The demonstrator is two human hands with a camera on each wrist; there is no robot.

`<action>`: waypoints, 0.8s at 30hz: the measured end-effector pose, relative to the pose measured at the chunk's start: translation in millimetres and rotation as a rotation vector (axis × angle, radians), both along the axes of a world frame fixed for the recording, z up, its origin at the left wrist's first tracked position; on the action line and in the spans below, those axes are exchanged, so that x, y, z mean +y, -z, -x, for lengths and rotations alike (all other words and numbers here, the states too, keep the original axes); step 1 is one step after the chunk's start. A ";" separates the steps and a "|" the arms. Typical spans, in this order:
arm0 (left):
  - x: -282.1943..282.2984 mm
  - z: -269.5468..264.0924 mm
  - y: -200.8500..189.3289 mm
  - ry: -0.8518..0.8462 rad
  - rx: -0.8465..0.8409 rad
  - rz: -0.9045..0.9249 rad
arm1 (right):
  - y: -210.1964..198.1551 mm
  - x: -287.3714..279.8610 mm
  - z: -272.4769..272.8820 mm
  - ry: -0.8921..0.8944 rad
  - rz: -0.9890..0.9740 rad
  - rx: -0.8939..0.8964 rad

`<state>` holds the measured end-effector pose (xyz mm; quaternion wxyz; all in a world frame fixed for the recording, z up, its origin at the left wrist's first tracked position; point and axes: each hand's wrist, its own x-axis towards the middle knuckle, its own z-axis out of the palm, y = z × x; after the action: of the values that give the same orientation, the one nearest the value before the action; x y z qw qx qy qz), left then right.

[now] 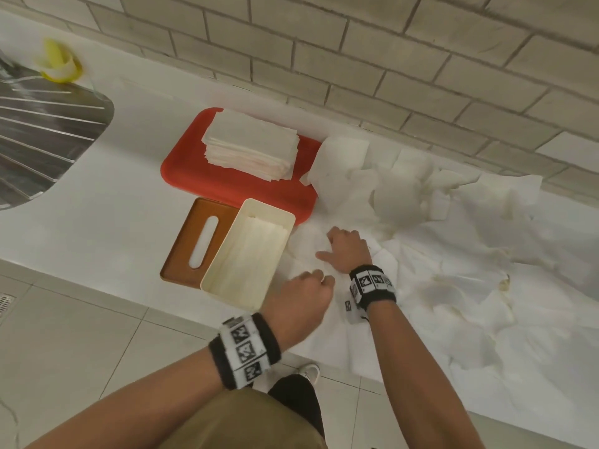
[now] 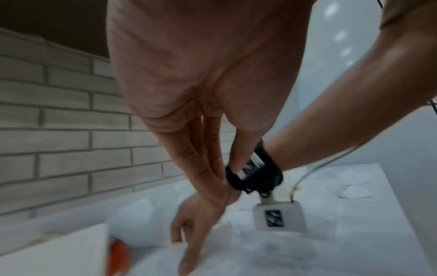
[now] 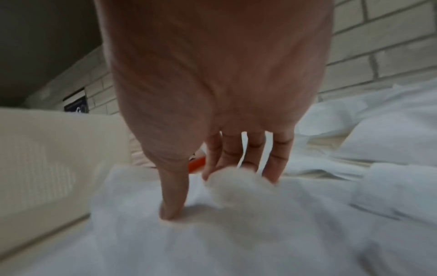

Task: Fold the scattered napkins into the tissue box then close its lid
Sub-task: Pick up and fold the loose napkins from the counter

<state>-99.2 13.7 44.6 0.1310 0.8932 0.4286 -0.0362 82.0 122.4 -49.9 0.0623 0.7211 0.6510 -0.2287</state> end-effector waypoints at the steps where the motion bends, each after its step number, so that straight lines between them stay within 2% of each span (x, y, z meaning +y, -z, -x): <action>1: -1.5 -14.5 9.2 -0.001 0.051 0.027 | 0.3 3.9 -4.5 -0.024 0.010 0.048; 3: 1.3 -38.0 30.7 -0.046 0.171 0.103 | -7.3 5.8 -17.5 -0.002 -0.008 0.198; 5: 8.2 -51.3 55.5 -0.158 0.230 0.132 | -25.5 -1.6 -31.7 0.088 -0.127 0.341; 8: 19.5 -63.2 84.8 -0.344 0.150 0.157 | -65.2 -31.7 -47.5 0.310 -0.362 0.553; 10: 24.9 -68.5 96.1 -0.370 0.085 0.178 | -87.3 -60.4 -50.0 0.509 -0.463 0.723; 12: 28.5 -70.8 99.5 -0.343 0.023 0.217 | -93.0 -88.8 -47.6 0.705 -0.508 0.890; 14: 31.5 -71.4 98.2 -0.320 -0.051 0.303 | -83.9 -112.2 -41.2 0.905 -0.503 1.063; 16: 33.3 -69.9 94.9 -0.358 -0.158 0.396 | -71.2 -128.7 -28.6 1.111 -0.414 1.226; 19: 33.5 -63.0 90.9 -0.482 -0.320 0.536 | -47.7 -144.9 -1.8 1.358 -0.233 1.316; 21: 33.7 -55.4 87.3 -0.537 -0.396 0.620 | -25.6 -149.3 14.0 1.404 -0.202 1.363; 22: 34.0 -49.5 84.4 -0.544 -0.416 0.651 | -14.2 -151.4 20.3 1.414 -0.213 1.324; 24: 32.7 -37.7 77.8 -0.533 -0.343 0.629 | 3.8 -153.9 29.0 1.389 -0.251 1.242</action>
<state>-61.5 46.4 -33.2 0.4701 0.6614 0.5842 0.0188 52.9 -31.4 -53.7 -0.5248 0.6984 0.0114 -0.4865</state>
